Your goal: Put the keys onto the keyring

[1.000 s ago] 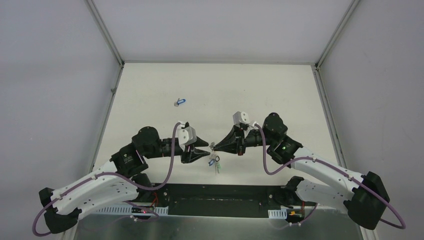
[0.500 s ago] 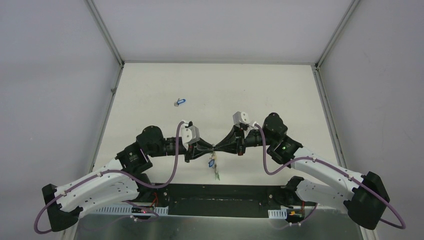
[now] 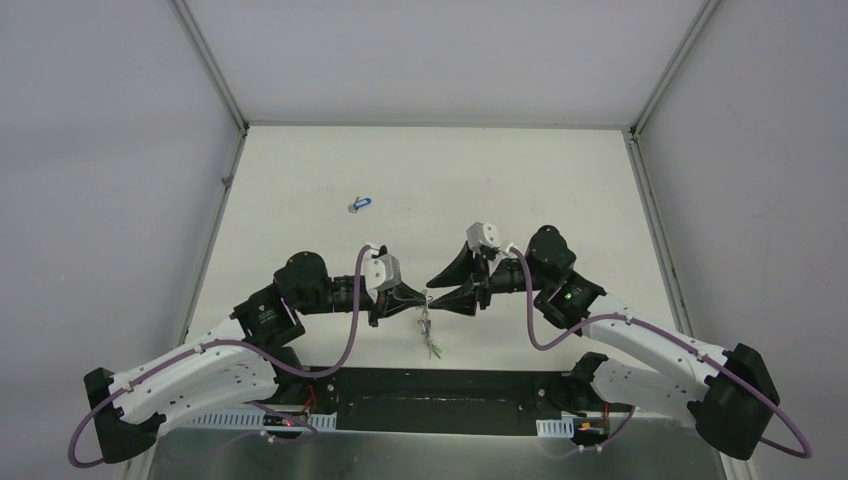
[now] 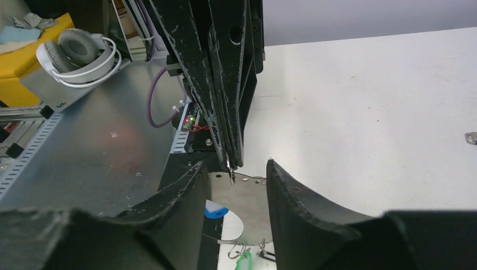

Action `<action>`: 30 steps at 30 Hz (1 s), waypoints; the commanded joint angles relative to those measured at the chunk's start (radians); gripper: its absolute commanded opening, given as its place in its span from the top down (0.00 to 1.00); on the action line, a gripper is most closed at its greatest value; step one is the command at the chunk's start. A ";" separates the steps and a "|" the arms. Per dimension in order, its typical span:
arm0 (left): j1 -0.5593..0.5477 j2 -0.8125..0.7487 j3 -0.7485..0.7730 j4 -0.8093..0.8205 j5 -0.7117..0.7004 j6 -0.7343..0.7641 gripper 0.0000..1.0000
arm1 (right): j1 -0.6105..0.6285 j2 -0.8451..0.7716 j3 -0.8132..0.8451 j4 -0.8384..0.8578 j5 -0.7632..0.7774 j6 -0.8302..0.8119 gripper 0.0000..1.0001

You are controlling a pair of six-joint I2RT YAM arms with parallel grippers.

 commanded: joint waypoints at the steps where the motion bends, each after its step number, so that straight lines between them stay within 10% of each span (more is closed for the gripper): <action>1: 0.000 -0.038 0.015 0.007 -0.049 0.000 1.00 | 0.004 -0.038 0.000 0.071 0.018 -0.004 0.48; 14: 0.000 -0.070 0.021 -0.117 -0.209 -0.025 1.00 | -0.033 0.040 0.054 0.071 0.249 0.215 0.08; 30: 0.000 -0.344 0.057 -0.444 -0.429 0.014 1.00 | -0.128 0.668 0.632 -0.190 0.508 0.379 0.06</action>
